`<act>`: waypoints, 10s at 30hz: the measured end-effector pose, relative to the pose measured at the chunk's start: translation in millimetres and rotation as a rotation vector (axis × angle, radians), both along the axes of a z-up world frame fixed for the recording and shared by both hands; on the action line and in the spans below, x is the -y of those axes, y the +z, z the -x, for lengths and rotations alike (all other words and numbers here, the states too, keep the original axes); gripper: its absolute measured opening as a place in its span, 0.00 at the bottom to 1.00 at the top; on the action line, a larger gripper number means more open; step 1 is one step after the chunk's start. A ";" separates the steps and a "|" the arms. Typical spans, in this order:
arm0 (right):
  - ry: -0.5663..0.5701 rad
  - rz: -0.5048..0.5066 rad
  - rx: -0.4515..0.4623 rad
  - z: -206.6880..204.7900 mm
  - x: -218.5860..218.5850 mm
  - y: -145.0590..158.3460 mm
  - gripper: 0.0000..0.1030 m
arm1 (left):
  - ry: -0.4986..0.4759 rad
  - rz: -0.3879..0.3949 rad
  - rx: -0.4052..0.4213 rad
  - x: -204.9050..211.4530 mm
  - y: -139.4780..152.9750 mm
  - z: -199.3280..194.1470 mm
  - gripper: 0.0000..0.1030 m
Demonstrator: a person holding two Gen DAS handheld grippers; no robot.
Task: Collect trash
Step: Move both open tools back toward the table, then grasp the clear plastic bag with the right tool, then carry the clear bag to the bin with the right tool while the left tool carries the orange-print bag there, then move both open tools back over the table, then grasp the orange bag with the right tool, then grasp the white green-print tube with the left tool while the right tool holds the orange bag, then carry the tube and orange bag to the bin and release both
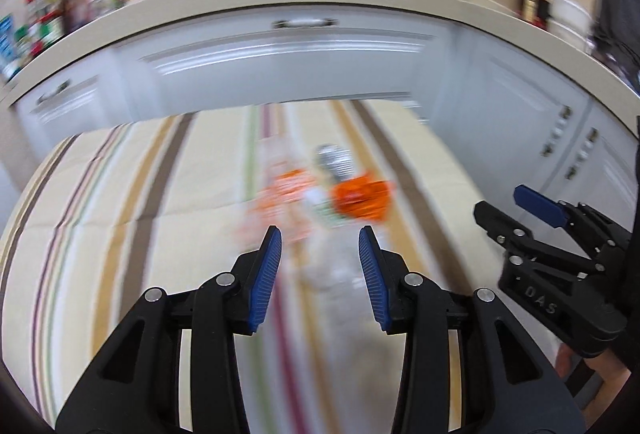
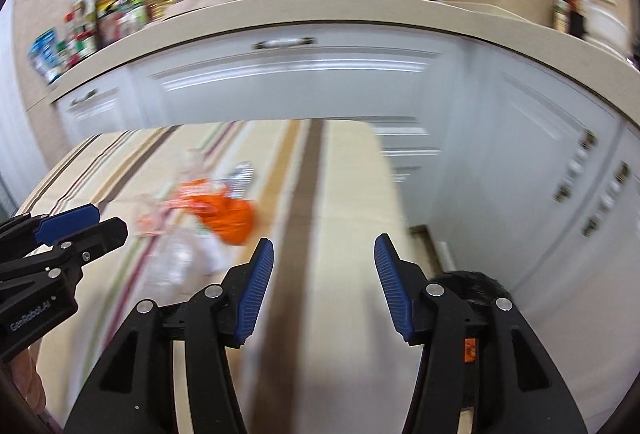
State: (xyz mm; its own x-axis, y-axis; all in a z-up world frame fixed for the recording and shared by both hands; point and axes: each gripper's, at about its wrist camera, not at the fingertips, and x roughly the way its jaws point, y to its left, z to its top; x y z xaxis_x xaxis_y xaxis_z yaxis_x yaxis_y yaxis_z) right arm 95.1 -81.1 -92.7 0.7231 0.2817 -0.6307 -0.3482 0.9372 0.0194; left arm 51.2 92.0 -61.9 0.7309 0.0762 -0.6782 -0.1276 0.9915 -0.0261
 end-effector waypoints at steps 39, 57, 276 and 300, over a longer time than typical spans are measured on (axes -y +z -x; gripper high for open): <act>0.058 0.023 -0.060 -8.2 -18.5 13.0 0.34 | 0.043 -0.003 -0.039 -33.5 -26.7 -10.4 0.56; -0.048 -0.028 -0.081 -45.5 45.4 -5.0 0.34 | 0.037 -0.123 -0.094 -14.1 -47.9 -66.6 0.71; -0.123 -0.004 -0.018 -18.7 81.0 -1.4 0.48 | -0.023 -0.042 -0.121 23.4 -45.4 -47.6 0.21; -0.374 0.042 0.007 15.6 187.9 5.8 0.48 | -0.355 -0.030 -0.007 172.4 -8.5 -39.1 0.21</act>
